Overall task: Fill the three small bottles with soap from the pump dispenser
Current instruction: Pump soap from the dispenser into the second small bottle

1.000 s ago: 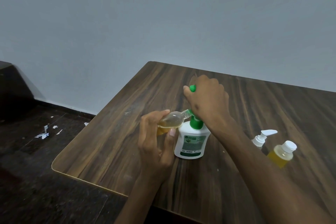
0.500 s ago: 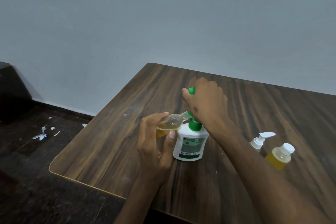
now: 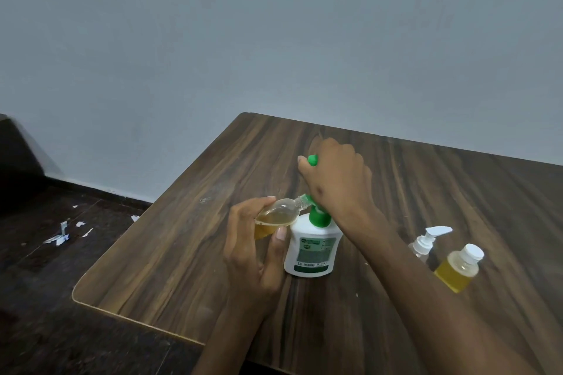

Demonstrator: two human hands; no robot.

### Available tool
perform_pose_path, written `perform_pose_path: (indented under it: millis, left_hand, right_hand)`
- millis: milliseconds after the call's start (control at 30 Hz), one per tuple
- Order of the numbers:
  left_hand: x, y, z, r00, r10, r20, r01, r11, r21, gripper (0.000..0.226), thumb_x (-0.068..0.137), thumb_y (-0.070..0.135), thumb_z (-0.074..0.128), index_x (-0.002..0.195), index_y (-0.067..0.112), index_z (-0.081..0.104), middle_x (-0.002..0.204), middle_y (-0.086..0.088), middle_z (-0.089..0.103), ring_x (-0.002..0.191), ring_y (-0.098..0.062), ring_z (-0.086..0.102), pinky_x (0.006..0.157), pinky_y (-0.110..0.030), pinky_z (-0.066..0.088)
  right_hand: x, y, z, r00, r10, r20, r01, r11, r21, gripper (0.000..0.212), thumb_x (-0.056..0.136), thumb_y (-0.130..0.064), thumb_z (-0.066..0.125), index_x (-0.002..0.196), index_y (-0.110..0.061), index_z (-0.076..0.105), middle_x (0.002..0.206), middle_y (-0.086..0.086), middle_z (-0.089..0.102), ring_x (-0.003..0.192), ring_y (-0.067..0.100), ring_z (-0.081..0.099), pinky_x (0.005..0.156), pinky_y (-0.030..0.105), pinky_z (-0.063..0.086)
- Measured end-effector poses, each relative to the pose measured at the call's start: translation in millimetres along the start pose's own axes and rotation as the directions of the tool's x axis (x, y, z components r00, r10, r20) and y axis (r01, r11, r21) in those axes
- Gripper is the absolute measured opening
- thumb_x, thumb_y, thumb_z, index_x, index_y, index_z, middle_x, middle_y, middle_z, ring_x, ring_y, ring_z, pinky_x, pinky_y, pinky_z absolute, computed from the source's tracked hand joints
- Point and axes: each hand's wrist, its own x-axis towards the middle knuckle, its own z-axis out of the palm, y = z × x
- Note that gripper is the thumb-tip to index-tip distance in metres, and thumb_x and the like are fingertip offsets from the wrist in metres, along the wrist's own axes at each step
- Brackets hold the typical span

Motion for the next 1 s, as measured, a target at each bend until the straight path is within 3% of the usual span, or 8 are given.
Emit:
perform_pose_path:
  millis: [133, 333, 667, 800, 1000]
  left_hand:
    - [0.2, 0.8, 0.7, 1.000, -0.011, 0.008, 0.011, 1.000, -0.019, 0.033, 0.096, 0.008, 0.064, 0.129, 0.011, 0.064, 0.124, -0.004, 0.063, 0.112, -0.022, 0.068, 0.086, -0.021, 0.054]
    - [-0.6, -0.5, 0.8, 1.000, -0.009, 0.018, 0.009, 1.000, -0.011, 0.032, 0.097, 0.009, 0.064, 0.129, 0.011, 0.064, 0.125, -0.003, 0.063, 0.112, -0.021, 0.067, 0.086, -0.024, 0.056]
    - [-1.0, -2.3, 0.8, 1.000, -0.012, 0.019, 0.012, 1.000, -0.007, 0.032, 0.098, 0.011, 0.063, 0.130, 0.013, 0.063, 0.125, -0.001, 0.064, 0.112, -0.019, 0.068, 0.085, -0.030, 0.057]
    - [-1.1, -3.8, 1.7, 1.000, -0.007, 0.021, 0.007, 1.000, 0.001, 0.033, 0.097, 0.010, 0.064, 0.130, 0.012, 0.064, 0.126, -0.002, 0.064, 0.112, -0.020, 0.067, 0.085, -0.029, 0.056]
    - [0.1, -4.6, 1.1, 1.000, 0.001, 0.025, -0.001, 1.000, 0.002, 0.036, 0.097, 0.010, 0.065, 0.132, 0.019, 0.061, 0.125, -0.001, 0.064, 0.114, -0.019, 0.066, 0.087, -0.024, 0.054]
  right_hand:
    - [2.6, -0.1, -2.1, 1.000, -0.018, -0.022, 0.018, 1.000, 0.001, 0.033, 0.103, -0.046, 0.048, 0.089, -0.016, 0.049, 0.086, 0.004, 0.053, 0.079, 0.027, 0.054, 0.067, 0.037, 0.040]
    - [1.3, 1.0, -0.6, 1.000, 0.005, 0.011, -0.005, 1.000, 0.026, 0.032, 0.103, -0.045, 0.049, 0.090, -0.016, 0.048, 0.085, 0.002, 0.050, 0.076, 0.024, 0.050, 0.067, 0.036, 0.037]
    - [4.1, 1.6, 1.0, 1.000, -0.015, -0.026, 0.016, 1.000, 0.026, 0.032, 0.103, -0.046, 0.049, 0.090, -0.016, 0.050, 0.082, 0.002, 0.053, 0.075, 0.023, 0.055, 0.065, 0.036, 0.043]
    - [2.2, 3.2, 2.9, 1.000, 0.018, 0.004, -0.018, 0.999, 0.036, 0.033, 0.103, -0.046, 0.051, 0.088, -0.016, 0.048, 0.074, -0.003, 0.041, 0.074, 0.023, 0.050, 0.065, 0.035, 0.038]
    - [2.6, 1.1, 2.7, 0.999, -0.007, -0.044, 0.008, 1.000, 0.024, 0.033, 0.103, -0.046, 0.050, 0.088, -0.016, 0.051, 0.082, 0.002, 0.054, 0.074, 0.023, 0.055, 0.064, 0.036, 0.041]
